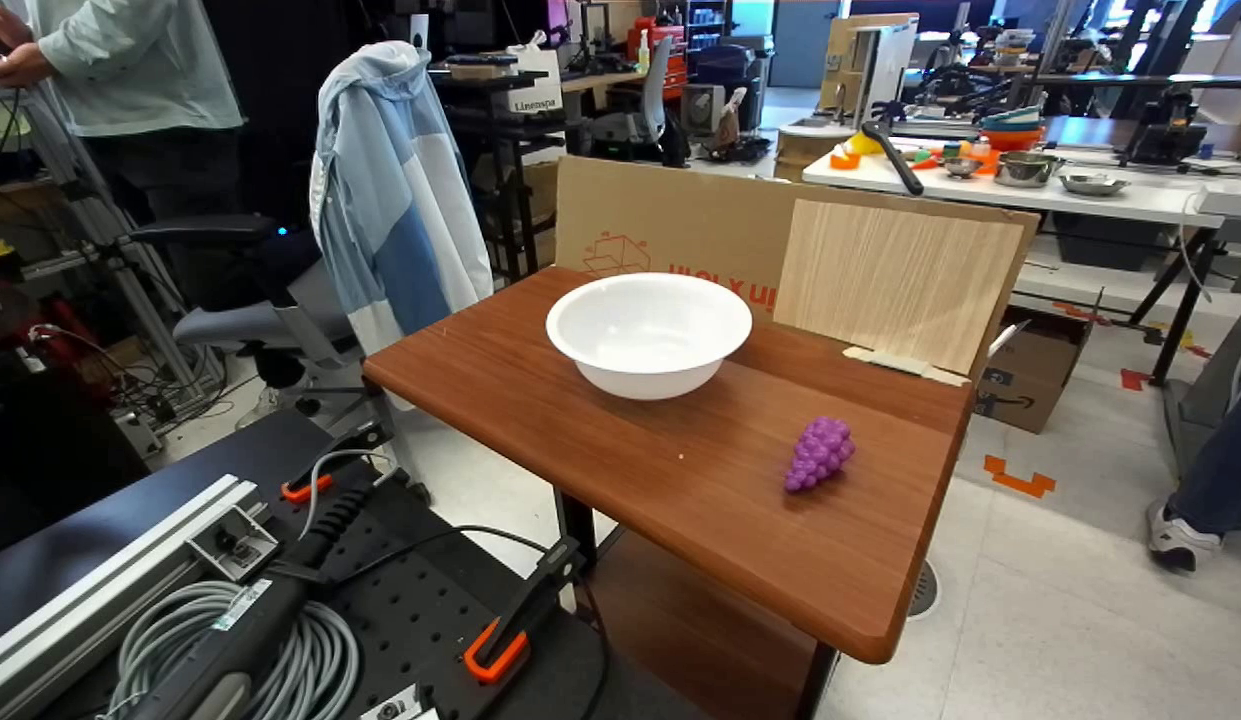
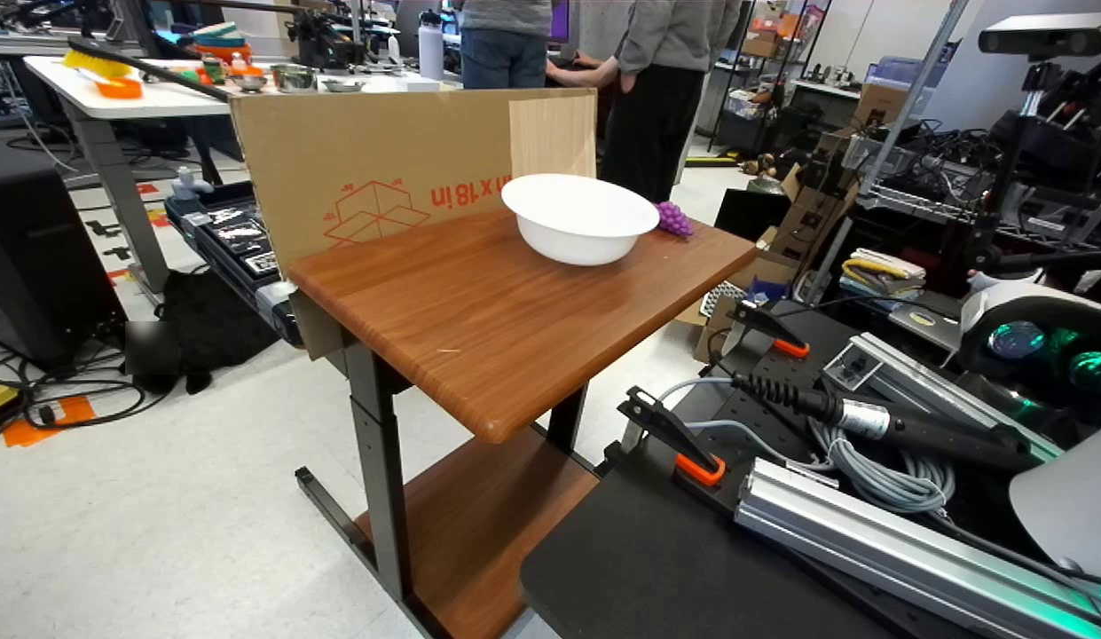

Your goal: Put the purple grapes toy in the bowl

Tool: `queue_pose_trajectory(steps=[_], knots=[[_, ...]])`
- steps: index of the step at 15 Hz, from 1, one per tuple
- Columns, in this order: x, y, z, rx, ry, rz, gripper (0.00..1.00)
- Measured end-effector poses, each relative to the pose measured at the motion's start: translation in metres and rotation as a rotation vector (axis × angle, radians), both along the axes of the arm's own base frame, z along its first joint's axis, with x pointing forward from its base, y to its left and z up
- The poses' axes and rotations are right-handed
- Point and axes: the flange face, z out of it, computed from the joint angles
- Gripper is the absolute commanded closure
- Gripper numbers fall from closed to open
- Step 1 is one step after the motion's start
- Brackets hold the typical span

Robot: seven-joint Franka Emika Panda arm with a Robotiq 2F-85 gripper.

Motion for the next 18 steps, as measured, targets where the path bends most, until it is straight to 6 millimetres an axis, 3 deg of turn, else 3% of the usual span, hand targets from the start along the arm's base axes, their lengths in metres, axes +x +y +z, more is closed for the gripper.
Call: queue_pose_trajectory(steps=[4, 9, 14, 18], knots=[[0.042, -0.074, -0.034, 0.026, -0.054, -0.173, 0.0], [0.102, -0.146, -0.107, 0.059, -0.046, -0.349, 0.0], [0.159, -0.184, -0.173, 0.011, -0.012, -0.406, 0.0], [0.171, -0.188, -0.181, -0.002, -0.004, -0.404, 0.0]])
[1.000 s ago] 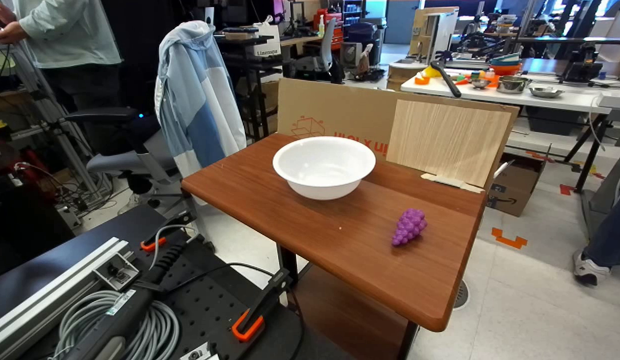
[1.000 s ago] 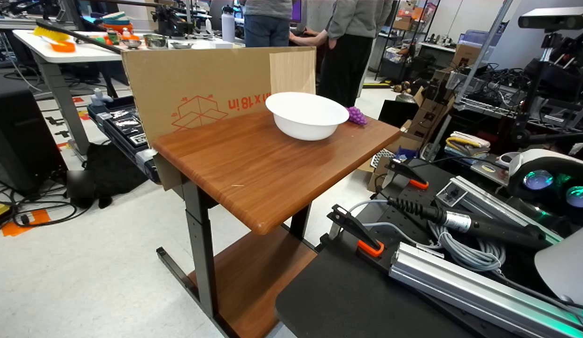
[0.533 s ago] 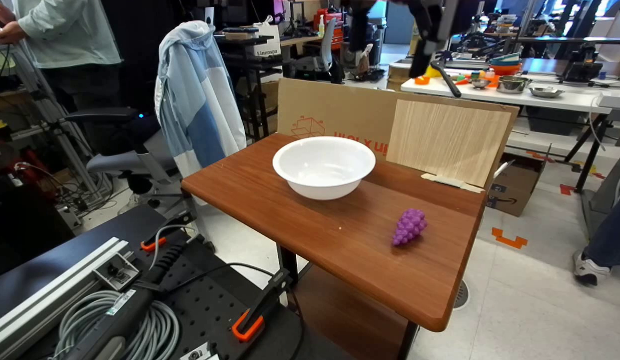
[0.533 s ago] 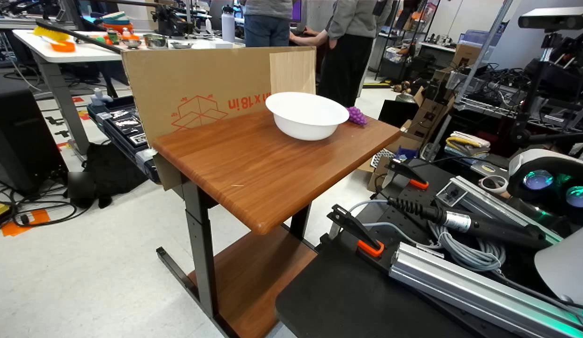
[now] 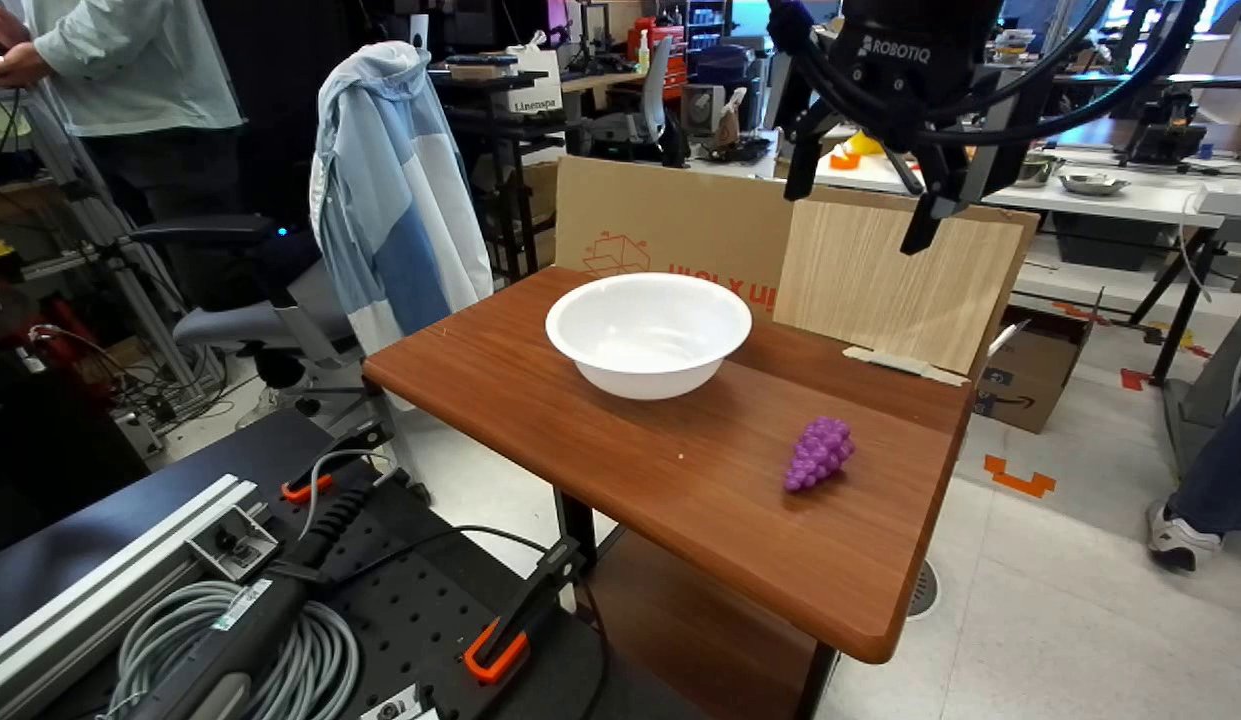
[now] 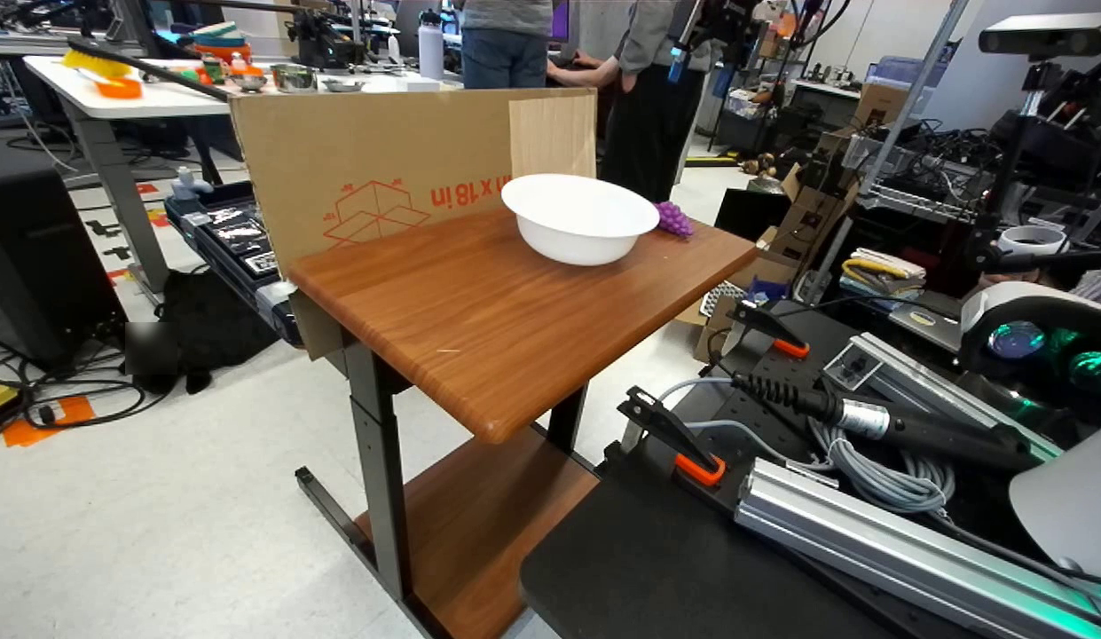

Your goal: Put the purple grapes toy in the bowl

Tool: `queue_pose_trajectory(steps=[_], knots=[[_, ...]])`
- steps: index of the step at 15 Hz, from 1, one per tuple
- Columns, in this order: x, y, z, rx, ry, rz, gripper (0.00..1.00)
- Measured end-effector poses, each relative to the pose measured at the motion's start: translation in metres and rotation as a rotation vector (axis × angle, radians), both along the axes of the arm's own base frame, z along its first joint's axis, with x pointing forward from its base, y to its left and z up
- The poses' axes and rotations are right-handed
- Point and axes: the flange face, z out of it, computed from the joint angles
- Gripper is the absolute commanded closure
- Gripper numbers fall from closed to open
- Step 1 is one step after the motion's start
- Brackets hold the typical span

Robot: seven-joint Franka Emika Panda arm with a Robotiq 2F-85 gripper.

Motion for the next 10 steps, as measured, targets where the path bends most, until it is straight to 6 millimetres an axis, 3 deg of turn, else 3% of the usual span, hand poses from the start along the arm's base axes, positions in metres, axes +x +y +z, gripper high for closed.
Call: queue_pose_trajectory(steps=[5, 7, 10], knots=[[0.011, 0.012, -0.011, -0.033, -0.044, -0.006, 0.0], [0.014, 0.012, -0.036, -0.053, -0.009, -0.043, 0.0], [0.013, 0.005, -0.089, -0.099, 0.086, -0.101, 0.0]])
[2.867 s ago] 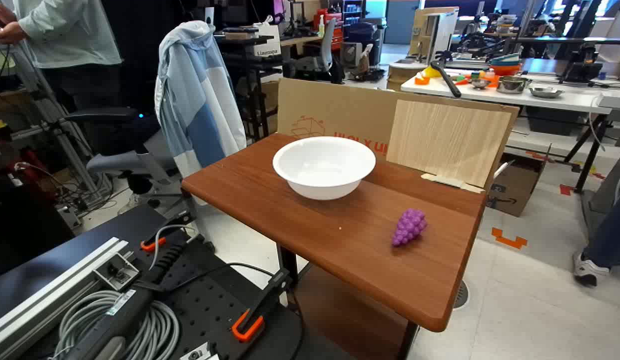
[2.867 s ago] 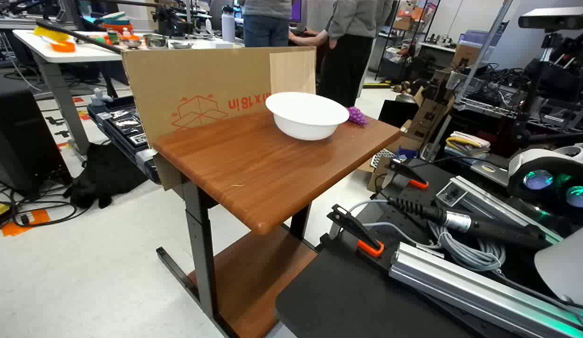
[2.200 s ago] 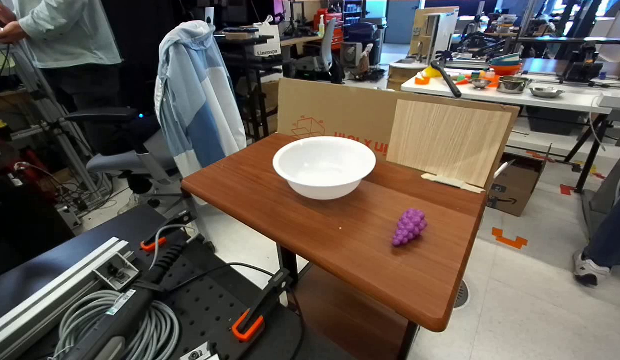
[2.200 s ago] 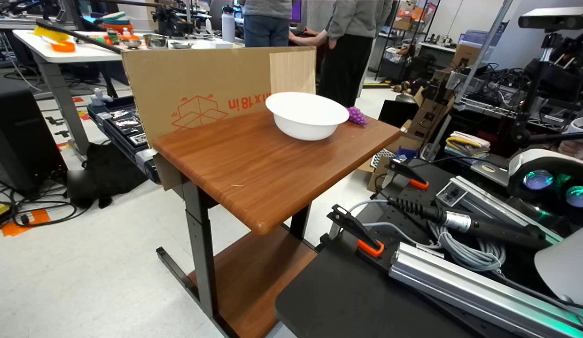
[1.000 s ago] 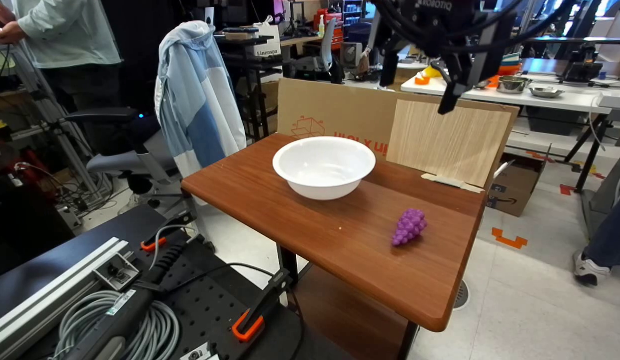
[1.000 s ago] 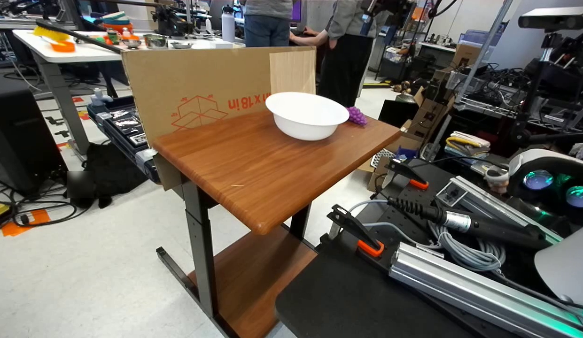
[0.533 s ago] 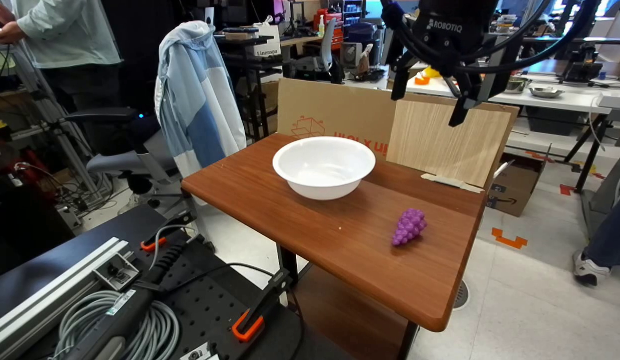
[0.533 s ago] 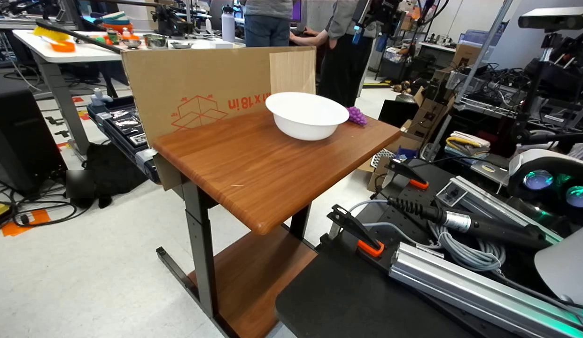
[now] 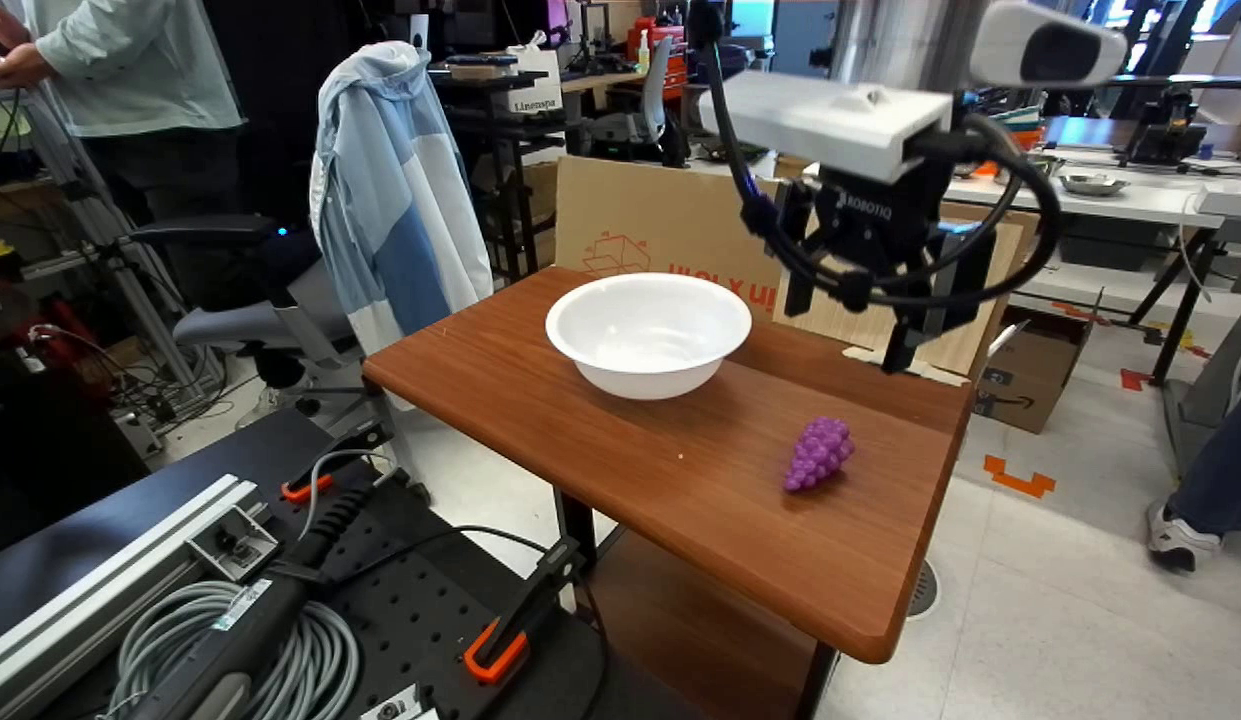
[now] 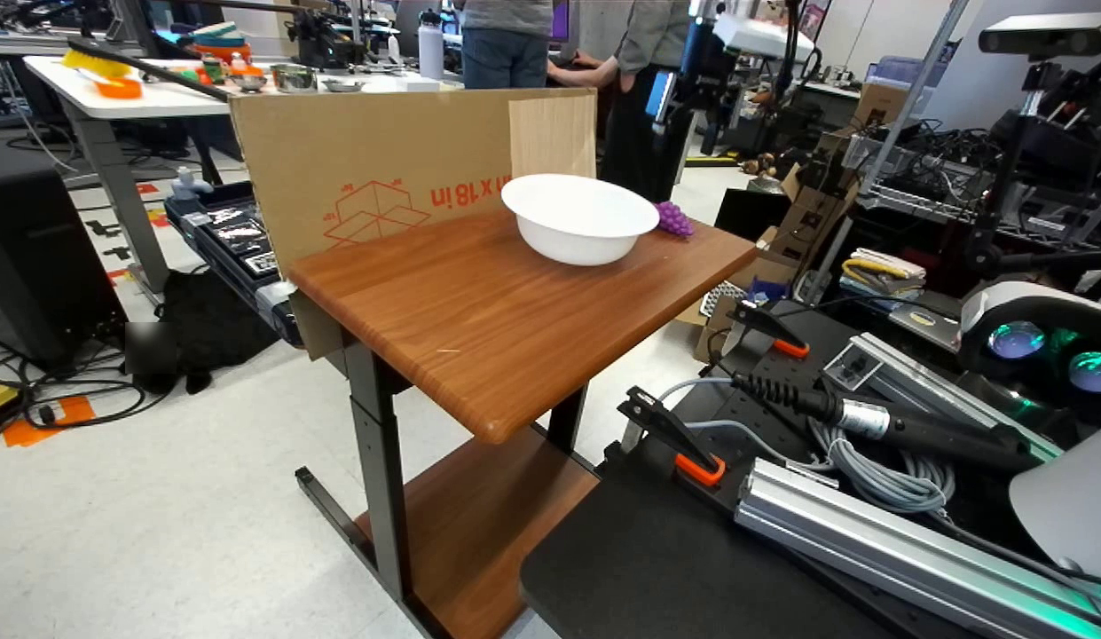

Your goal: Put the purple grapes toy in the bowl

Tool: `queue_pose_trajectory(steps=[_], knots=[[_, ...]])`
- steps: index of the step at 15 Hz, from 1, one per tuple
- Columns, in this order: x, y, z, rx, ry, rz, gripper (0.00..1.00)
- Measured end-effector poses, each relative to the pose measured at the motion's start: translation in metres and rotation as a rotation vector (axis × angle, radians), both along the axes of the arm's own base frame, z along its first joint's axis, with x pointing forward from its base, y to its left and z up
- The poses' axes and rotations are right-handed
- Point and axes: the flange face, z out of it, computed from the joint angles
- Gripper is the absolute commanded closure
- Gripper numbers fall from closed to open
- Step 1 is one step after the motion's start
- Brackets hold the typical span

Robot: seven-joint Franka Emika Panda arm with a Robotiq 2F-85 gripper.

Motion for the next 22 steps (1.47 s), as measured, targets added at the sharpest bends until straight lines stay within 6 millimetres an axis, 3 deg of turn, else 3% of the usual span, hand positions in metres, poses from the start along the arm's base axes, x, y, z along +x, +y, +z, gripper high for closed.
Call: queue_pose_trajectory(steps=[3, 6, 12, 18, 22], knots=[[-0.002, -0.011, -0.045, -0.032, 0.079, -0.062, 0.0], [0.004, -0.022, -0.068, -0.05, 0.105, -0.115, 0.0], [0.023, -0.034, -0.078, -0.067, 0.096, -0.156, 0.0], [0.038, -0.007, -0.086, -0.042, 0.1, -0.116, 0.0], [0.038, 0.005, -0.092, -0.014, 0.133, -0.106, 0.0]])
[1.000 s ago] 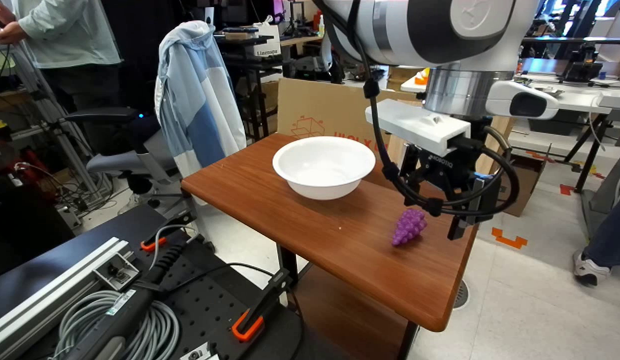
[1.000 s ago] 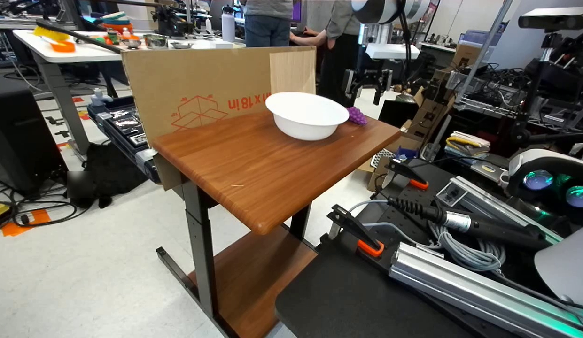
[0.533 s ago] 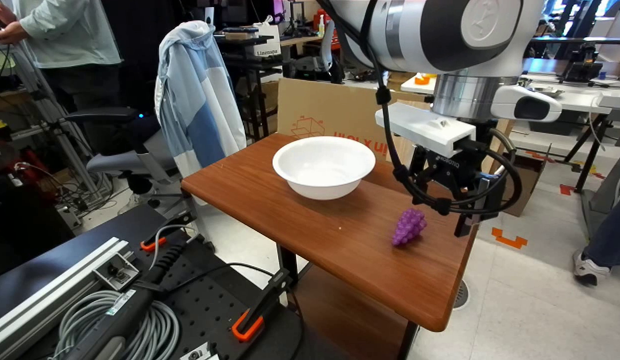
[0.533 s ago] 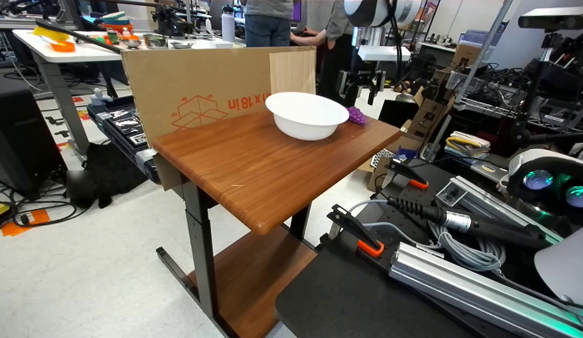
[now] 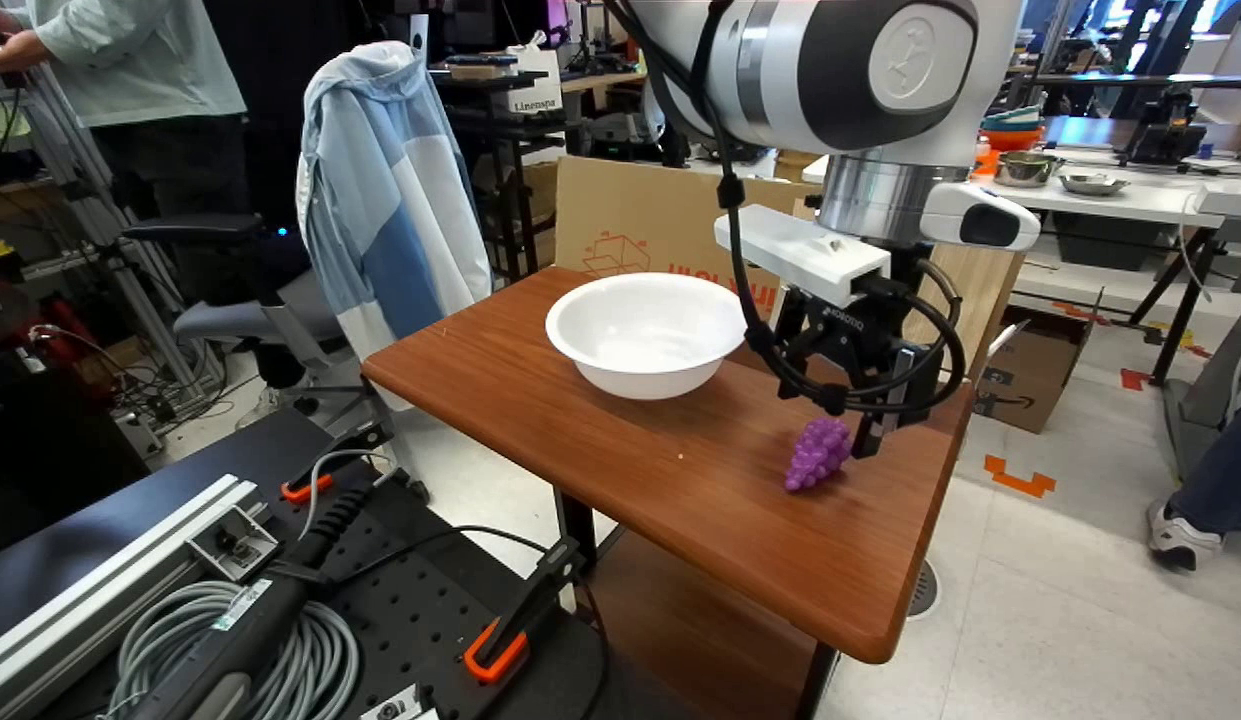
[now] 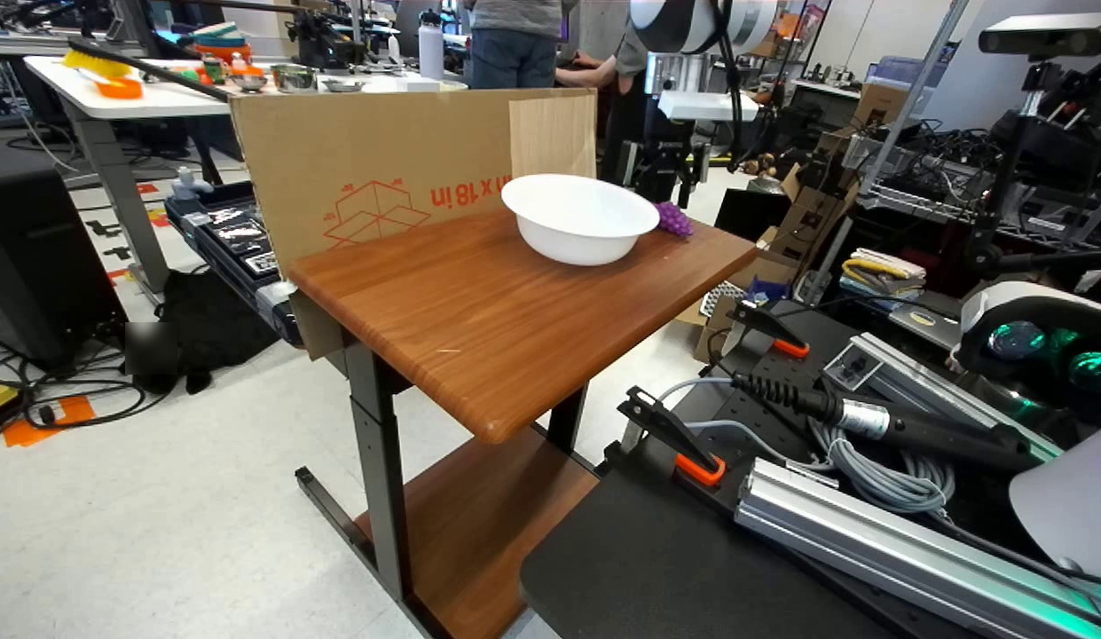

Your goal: Put the purple grapes toy in the bowl

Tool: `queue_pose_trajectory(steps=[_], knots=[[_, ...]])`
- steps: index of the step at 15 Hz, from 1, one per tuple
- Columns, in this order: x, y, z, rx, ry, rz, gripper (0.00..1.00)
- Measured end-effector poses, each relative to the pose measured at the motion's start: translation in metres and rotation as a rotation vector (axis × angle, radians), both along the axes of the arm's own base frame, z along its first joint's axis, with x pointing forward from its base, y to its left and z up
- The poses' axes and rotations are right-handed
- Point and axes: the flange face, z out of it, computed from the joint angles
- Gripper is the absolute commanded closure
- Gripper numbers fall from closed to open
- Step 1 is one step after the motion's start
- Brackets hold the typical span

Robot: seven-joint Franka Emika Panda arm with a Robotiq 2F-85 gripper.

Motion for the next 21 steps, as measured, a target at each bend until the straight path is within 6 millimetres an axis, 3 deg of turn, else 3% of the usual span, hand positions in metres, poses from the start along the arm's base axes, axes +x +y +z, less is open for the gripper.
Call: queue_pose_trajectory(steps=[1, 2, 3, 6, 9, 12, 15, 18, 21], knots=[[-0.002, -0.001, -0.002, 0.006, 0.013, -0.008, 0.0], [-0.006, -0.004, -0.005, 0.014, 0.032, -0.024, 0.25], [-0.01, -0.008, -0.009, 0.023, 0.049, -0.045, 0.28], [-0.019, -0.025, -0.021, 0.05, 0.077, -0.105, 0.51], [-0.015, -0.029, -0.016, 0.068, 0.043, -0.132, 0.73], [-0.007, -0.026, 0.005, 0.057, -0.032, -0.097, 0.77], [-0.007, -0.009, 0.043, 0.049, -0.116, -0.018, 0.77], [-0.015, 0.028, 0.082, 0.047, -0.2, 0.078, 0.77], [-0.018, 0.079, 0.094, 0.057, -0.252, 0.165, 0.77]])
